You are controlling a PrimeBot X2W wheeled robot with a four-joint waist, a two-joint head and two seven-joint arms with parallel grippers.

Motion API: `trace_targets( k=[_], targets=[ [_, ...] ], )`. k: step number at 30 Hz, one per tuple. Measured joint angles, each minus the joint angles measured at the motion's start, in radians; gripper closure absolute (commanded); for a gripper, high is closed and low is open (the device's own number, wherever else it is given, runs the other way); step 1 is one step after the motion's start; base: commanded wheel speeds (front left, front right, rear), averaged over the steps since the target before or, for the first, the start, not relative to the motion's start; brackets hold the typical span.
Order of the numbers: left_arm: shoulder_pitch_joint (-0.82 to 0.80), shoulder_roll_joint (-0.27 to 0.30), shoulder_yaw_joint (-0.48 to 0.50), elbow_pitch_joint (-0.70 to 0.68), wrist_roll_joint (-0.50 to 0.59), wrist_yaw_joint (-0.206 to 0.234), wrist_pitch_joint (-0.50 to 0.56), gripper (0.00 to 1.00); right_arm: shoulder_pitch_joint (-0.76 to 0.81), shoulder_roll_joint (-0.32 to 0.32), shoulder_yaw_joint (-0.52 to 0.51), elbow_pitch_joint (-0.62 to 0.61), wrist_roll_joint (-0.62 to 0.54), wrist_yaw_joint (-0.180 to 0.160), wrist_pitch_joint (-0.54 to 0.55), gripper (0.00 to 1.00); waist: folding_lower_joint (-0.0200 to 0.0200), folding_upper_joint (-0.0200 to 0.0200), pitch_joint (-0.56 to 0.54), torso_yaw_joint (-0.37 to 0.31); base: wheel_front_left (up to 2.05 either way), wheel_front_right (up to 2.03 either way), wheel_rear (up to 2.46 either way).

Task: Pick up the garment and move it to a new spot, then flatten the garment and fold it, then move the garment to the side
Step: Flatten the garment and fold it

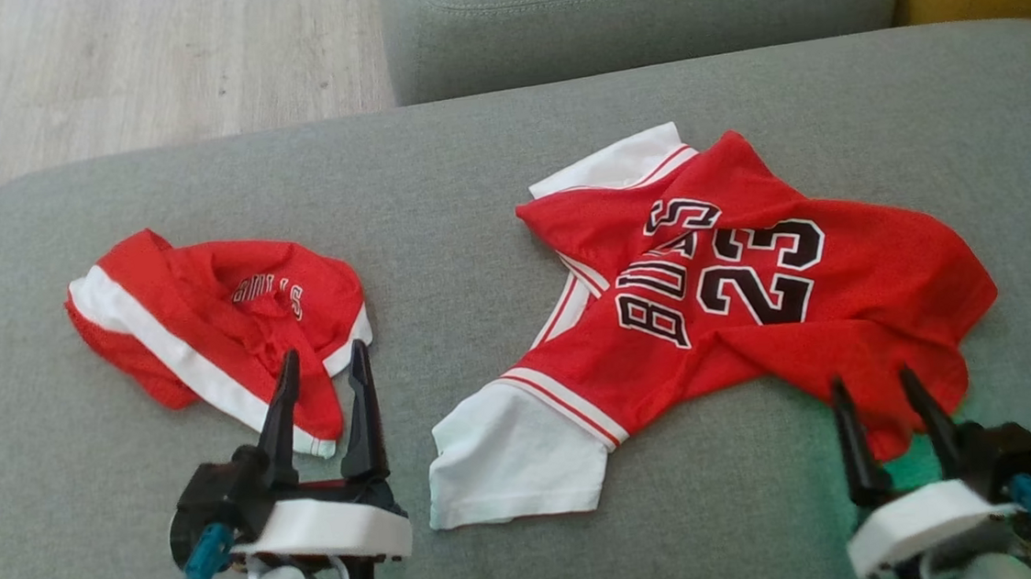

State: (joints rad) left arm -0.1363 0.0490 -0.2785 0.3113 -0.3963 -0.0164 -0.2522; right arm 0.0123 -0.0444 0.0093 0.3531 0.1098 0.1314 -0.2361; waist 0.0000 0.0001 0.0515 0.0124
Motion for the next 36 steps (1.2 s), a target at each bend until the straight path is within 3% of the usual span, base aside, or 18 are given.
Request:
trace_targets(
  k=[5, 14, 16, 25, 29, 30, 31, 36],
  targets=[
    [0.000, 0.000, -0.009, 0.000, 0.000, 0.000, 0.000, 0.00, 0.008, 0.000, -0.094, 0.087, -0.095, 0.000, 0.087, 0.00, 0.0000, 0.0000, 0.011, 0.002, 0.00, 0.00, 0.00],
    [-0.004, 0.000, -0.014, 0.006, -0.010, -0.001, 0.000, 0.00, -0.024, 0.000, -0.118, 0.168, -0.150, 0.000, 0.159, 0.00, 0.0000, 0.0000, 0.040, 0.014, 0.00, 0.00, 0.00],
    [-0.009, 0.000, -0.013, 0.006, -0.010, -0.001, 0.000, 0.00, -0.045, 0.000, -0.124, 0.171, -0.179, 0.000, 0.167, 1.00, 0.0000, 0.0000, 0.047, 0.015, 0.00, 0.00, 0.00],
    [-0.023, 0.000, -0.007, 0.006, -0.011, 0.000, 0.000, 0.00, -0.073, 0.004, -0.451, 0.056, -0.348, 0.000, 0.238, 1.00, 0.0000, 0.0000, 0.037, 0.002, 0.00, 0.00, 0.00],
    [-0.023, 0.000, -0.007, 0.005, -0.023, 0.000, 0.000, 0.00, -0.068, 0.004, -0.515, 0.002, -0.385, 0.000, 0.265, 1.00, 0.0000, 0.0000, 0.028, -0.002, 0.00, 0.00, 0.00],
    [-0.023, 0.000, -0.007, 0.005, -0.026, 0.000, 0.000, 0.00, -0.064, 0.005, -0.527, -0.010, -0.385, 0.000, 0.275, 0.81, 0.0000, 0.0000, 0.026, -0.003, 0.00, 0.00, 0.00],
    [-0.023, 0.000, -0.007, 0.004, -0.026, 0.004, 0.000, 0.00, -0.060, 0.006, -0.537, -0.025, -0.393, 0.000, 0.281, 0.01, 0.0000, 0.0000, 0.024, -0.004, 0.00, 0.00, 0.00],
    [-0.023, 0.000, -0.009, 0.004, -0.026, 0.007, 0.000, 0.00, -0.061, 0.007, -0.577, -0.085, -0.414, 0.000, 0.285, 0.00, 0.0000, 0.0000, 0.022, -0.004, 0.00, 0.00, 0.00]
  ],
)
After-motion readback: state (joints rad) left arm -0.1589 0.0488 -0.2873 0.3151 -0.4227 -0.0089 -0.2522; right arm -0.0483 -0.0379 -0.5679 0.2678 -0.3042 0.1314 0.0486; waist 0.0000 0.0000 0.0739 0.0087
